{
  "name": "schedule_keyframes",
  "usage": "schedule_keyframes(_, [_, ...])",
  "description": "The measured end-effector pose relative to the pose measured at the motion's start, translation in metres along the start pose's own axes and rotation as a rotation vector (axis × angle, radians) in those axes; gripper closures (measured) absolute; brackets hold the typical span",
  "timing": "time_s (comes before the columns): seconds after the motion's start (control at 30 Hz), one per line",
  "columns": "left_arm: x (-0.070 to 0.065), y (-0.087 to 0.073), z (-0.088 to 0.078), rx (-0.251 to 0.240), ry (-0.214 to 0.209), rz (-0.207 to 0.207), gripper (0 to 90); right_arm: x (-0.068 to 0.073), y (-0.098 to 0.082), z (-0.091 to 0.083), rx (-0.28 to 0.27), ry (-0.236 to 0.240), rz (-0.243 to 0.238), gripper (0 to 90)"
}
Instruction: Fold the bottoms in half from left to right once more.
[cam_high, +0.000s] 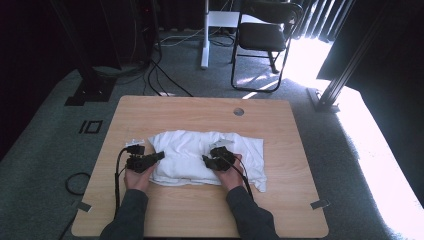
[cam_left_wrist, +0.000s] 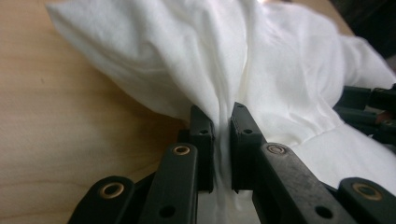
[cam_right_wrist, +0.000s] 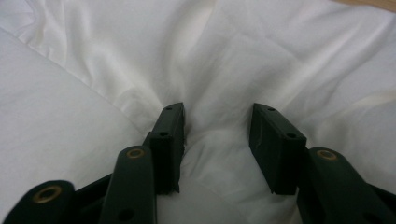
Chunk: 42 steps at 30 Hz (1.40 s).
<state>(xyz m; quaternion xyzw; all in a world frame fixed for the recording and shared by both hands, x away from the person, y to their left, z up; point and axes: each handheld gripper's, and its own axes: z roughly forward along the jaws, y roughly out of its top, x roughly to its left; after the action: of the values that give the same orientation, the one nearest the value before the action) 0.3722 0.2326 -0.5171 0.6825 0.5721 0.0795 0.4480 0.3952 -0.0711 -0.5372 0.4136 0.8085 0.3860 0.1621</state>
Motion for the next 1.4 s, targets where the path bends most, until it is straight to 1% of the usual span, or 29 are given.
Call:
schedule_keyframes(0.03, [-0.002,0.002,-0.002,-0.005,-0.001,0.012,84.3,0.0,0.001,-0.003,-0.011,0.01,-0.001,51.6])
schedule_keyframes(0.1, [-0.004,0.006,-0.006,-0.017,0.0,0.028,84.3,-0.002,0.005,-0.012,-0.047,-0.005,-0.011,49.9])
schedule_keyframes(0.13, [-0.005,0.008,-0.009,-0.02,-0.004,0.029,84.3,-0.003,0.006,-0.018,-0.064,-0.007,-0.003,50.6])
schedule_keyframes(0.17, [-0.006,0.01,-0.012,-0.033,-0.008,0.027,84.3,-0.005,0.008,-0.024,-0.086,-0.015,0.0,52.7])
schedule_keyframes(0.2, [-0.007,0.013,-0.015,-0.041,-0.008,0.034,84.3,-0.006,0.01,-0.031,-0.104,-0.03,-0.004,55.9])
schedule_keyframes(0.27, [-0.01,0.018,-0.021,-0.056,-0.009,0.047,84.3,-0.007,0.011,-0.039,-0.103,-0.06,-0.041,62.9])
schedule_keyframes(0.3, [-0.012,0.021,-0.024,-0.063,-0.012,0.055,84.3,-0.008,0.011,-0.04,-0.093,-0.062,-0.058,64.2])
schedule_keyframes(0.37, [-0.019,0.027,-0.029,-0.074,-0.016,0.075,84.3,-0.009,0.007,-0.036,-0.066,-0.04,-0.075,64.3])
schedule_keyframes(0.43, [-0.026,0.034,-0.033,-0.083,-0.027,0.097,84.4,-0.008,0.002,-0.028,-0.047,-0.033,-0.087,65.9])
schedule_keyframes(0.5, [-0.036,0.041,-0.036,-0.094,-0.037,0.126,84.4,-0.006,-0.004,-0.019,-0.031,-0.017,-0.08,68.0])
schedule_keyframes(0.57, [-0.048,0.048,-0.038,-0.1,-0.048,0.164,84.5,-0.002,-0.008,-0.01,-0.017,-0.005,-0.077,70.1])
schedule_keyframes(0.63, [-0.061,0.056,-0.041,-0.107,-0.058,0.205,84.7,0.002,-0.009,-0.003,-0.01,0.012,-0.064,71.4])
schedule_keyframes(0.7, [-0.074,0.064,-0.043,-0.118,-0.066,0.238,84.8,0.006,-0.008,0.003,-0.005,0.033,-0.043,71.8])
schedule_keyframes(0.8, [-0.094,0.072,-0.042,-0.115,-0.074,0.295,84.8,0.018,-0.003,0.011,-0.006,0.032,-0.05,71.9])
schedule_keyframes(0.9, [-0.11,0.076,-0.037,-0.103,-0.081,0.348,84.8,0.029,0.003,0.018,-0.003,0.037,-0.054,71.8])
schedule_keyframes(0.97, [-0.12,0.077,-0.032,-0.093,-0.06,0.394,84.8,0.035,0.005,0.022,-0.007,0.051,-0.043,71.6])
schedule_keyframes(1.0, [-0.124,0.076,-0.03,-0.09,-0.049,0.409,84.7,0.037,0.006,0.022,-0.015,0.065,-0.014,70.2])
schedule_keyframes(1.03, [-0.126,0.076,-0.029,-0.086,-0.045,0.421,84.8,0.036,0.007,0.021,-0.024,0.091,0.01,65.7])
schedule_keyframes(1.07, [-0.127,0.076,-0.028,-0.084,-0.041,0.428,84.7,0.034,0.006,0.019,-0.036,0.11,0.036,59.3])
schedule_keyframes(1.13, [-0.128,0.076,-0.028,-0.084,-0.028,0.441,84.7,0.028,0.005,0.006,-0.066,0.118,0.069,49.0])
schedule_keyframes(1.17, [-0.128,0.076,-0.028,-0.079,-0.019,0.448,84.7,0.025,0.005,-0.002,-0.083,0.119,0.071,46.8])
schedule_keyframes(1.2, [-0.127,0.076,-0.029,-0.077,-0.015,0.449,84.7,0.021,0.002,-0.013,-0.101,0.107,0.061,46.4])
schedule_keyframes(1.23, [-0.126,0.076,-0.03,-0.075,-0.011,0.453,84.7,0.016,-0.001,-0.025,-0.122,0.076,0.055,47.3])
schedule_keyframes(1.3, [-0.125,0.076,-0.03,-0.073,-0.01,0.446,84.7,0.002,-0.009,-0.045,-0.125,0.012,0.055,49.4])
schedule_keyframes(1.37, [-0.125,0.076,-0.03,-0.071,-0.007,0.449,84.6,-0.013,-0.021,-0.057,-0.088,-0.052,0.032,51.5])
schedule_keyframes(1.4, [-0.125,0.076,-0.03,-0.07,-0.012,0.447,84.6,-0.019,-0.028,-0.059,-0.059,-0.066,0.042,51.5])
